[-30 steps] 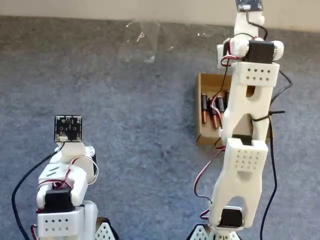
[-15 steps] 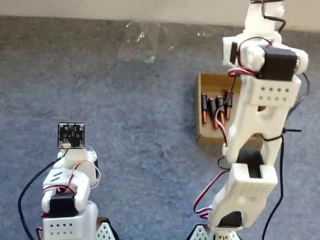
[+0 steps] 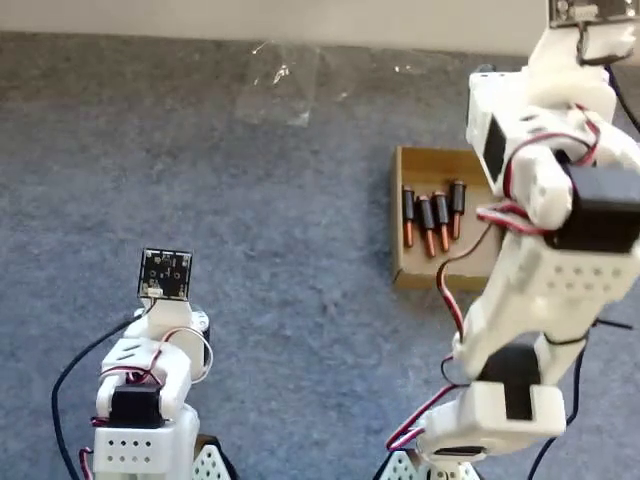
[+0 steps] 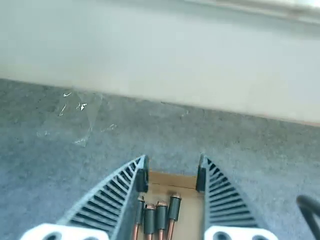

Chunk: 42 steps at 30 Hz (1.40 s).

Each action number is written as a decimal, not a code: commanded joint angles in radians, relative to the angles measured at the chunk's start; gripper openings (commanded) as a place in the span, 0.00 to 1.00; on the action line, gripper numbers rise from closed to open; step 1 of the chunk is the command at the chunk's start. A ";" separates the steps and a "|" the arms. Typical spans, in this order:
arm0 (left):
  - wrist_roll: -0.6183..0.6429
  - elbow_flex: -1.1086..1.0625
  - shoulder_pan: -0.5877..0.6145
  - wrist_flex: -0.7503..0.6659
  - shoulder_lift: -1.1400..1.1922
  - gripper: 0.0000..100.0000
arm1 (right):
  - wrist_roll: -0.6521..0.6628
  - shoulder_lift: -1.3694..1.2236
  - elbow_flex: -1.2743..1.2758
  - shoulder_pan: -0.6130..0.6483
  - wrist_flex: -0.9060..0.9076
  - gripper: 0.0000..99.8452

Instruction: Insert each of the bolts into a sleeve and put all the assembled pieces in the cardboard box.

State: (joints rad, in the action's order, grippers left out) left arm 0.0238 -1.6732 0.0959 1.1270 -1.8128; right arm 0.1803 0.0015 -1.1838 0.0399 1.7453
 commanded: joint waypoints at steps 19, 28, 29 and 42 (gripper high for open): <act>-0.009 -0.022 -0.018 0.192 -0.012 0.01 | -0.012 0.568 0.684 0.012 0.015 0.14; -0.009 -0.022 0.094 0.193 -0.012 0.01 | -0.012 0.740 0.918 0.012 0.015 0.14; -0.008 -0.022 0.107 0.193 -0.012 0.01 | -0.012 0.763 0.947 0.012 0.015 0.14; -0.003 -0.022 0.143 0.193 -0.012 0.01 | -0.011 1.073 1.570 0.008 -0.197 0.14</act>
State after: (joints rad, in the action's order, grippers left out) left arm 0.0238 -1.6732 0.1941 1.3157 -1.8128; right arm 0.1757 1.0035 0.2478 0.0476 1.6609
